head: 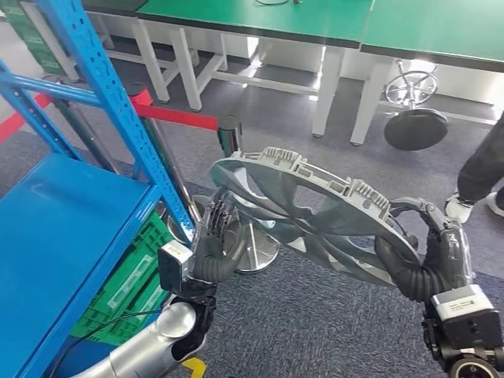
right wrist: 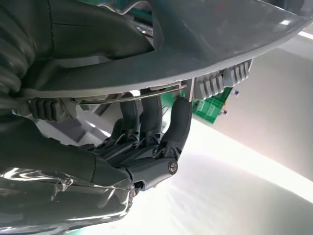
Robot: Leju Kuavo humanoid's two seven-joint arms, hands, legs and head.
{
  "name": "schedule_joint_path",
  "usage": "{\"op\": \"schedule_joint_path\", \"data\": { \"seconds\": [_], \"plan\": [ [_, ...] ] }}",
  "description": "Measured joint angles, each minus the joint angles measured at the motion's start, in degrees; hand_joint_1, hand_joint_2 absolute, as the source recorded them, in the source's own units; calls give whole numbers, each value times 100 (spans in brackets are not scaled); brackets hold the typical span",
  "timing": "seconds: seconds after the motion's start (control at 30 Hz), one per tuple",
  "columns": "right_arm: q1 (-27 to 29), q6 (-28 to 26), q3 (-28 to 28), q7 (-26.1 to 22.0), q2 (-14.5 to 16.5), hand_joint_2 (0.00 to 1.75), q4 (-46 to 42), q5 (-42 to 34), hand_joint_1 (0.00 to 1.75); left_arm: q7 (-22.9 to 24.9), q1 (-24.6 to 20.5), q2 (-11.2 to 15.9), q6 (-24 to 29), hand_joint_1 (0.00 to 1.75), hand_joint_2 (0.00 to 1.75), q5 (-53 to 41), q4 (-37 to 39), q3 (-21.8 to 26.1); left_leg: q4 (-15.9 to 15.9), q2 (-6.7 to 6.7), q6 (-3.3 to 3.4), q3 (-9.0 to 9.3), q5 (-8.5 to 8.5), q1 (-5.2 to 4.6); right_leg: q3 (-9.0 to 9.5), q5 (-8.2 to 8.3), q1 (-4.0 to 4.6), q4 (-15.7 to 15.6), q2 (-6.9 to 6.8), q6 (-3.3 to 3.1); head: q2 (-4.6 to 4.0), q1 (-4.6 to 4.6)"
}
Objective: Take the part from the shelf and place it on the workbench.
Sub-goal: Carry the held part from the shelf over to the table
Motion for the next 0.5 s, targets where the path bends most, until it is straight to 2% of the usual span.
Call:
{"op": "schedule_joint_path", "data": {
  "seconds": [0.03,0.07,0.1,0.13,0.17,0.23,0.27,0.3,0.33,0.37,0.4,0.43,0.47,0.5],
  "plan": [
    [-1,1,3,1,2,175,18,0,175,-1,9,12,2,0,175,2,0,0,359,-35,-7,-182,-126,3,-10,7,1,0,66,-9,0,-17],
    [1,2,5,3,2,175,37,0,175,-2,18,23,4,0,175,4,0,0,544,-48,-4,-284,-146,4,-17,12,4,1,136,-15,0,-27],
    [2,2,8,9,2,175,52,1,175,-2,24,32,7,0,175,7,0,0,500,-58,9,-276,-51,5,-20,17,6,2,210,-17,0,-32],
    [1,1,11,17,2,175,62,1,175,-2,27,38,9,0,175,10,-2,0,215,-90,34,-147,143,5,-18,22,7,2,286,-15,0,-38],
    [0,-3,14,27,2,175,67,1,175,-1,27,45,9,0,175,12,-7,1,-217,-184,67,58,376,5,-15,26,6,2,357,-9,0,-44],
    [-4,-15,17,42,2,175,69,-1,175,5,23,64,-2,0,175,10,-27,2,-973,-458,129,409,668,16,-35,42,6,10,483,24,0,-39],
    [-3,-22,19,44,2,175,71,-7,175,15,21,75,-10,0,175,1,-38,3,-1152,-545,146,485,711,12,-56,53,-5,11,541,52,0,-40],
    [-1,-28,21,40,2,175,75,-22,175,32,18,85,-19,0,175,-14,-45,4,-1208,-555,159,504,704,4,-76,67,-18,3,601,90,0,-38],
    [3,-31,24,31,2,175,80,-48,175,48,11,93,-26,0,175,-35,-53,4,-1233,-487,175,508,718,3,-93,84,-28,-12,666,132,0,-42],
    [8,-33,25,12,2,175,87,-81,175,65,1,101,-37,0,175,-59,-62,4,-1261,-419,201,522,733,11,-116,79,-30,-11,653,166,0,-45],
    [5,-29,25,-13,2,175,97,-117,175,79,-11,106,-49,0,175,-81,-75,4,-1292,-351,230,538,749,26,-158,27,-17,50,550,198,0,-26],
    [-7,-21,25,-43,2,175,108,-147,175,97,-24,110,-62,0,175,-97,-91,4,-1323,-278,258,551,763,42,-249,-93,-3,232,395,223,0,6],
    [-19,-8,24,-71,2,175,122,-166,175,121,-34,116,-73,0,175,-108,-103,4,-1335,-205,274,560,767,41,-391,-275,-3,550,209,241,0,38],
    [-34,10,25,-95,2,175,138,-177,175,143,-40,124,-79,0,175,-111,-111,4,-1334,-135,286,562,763,34,-573,-481,-2,968,81,265,0,68]
  ]
}}
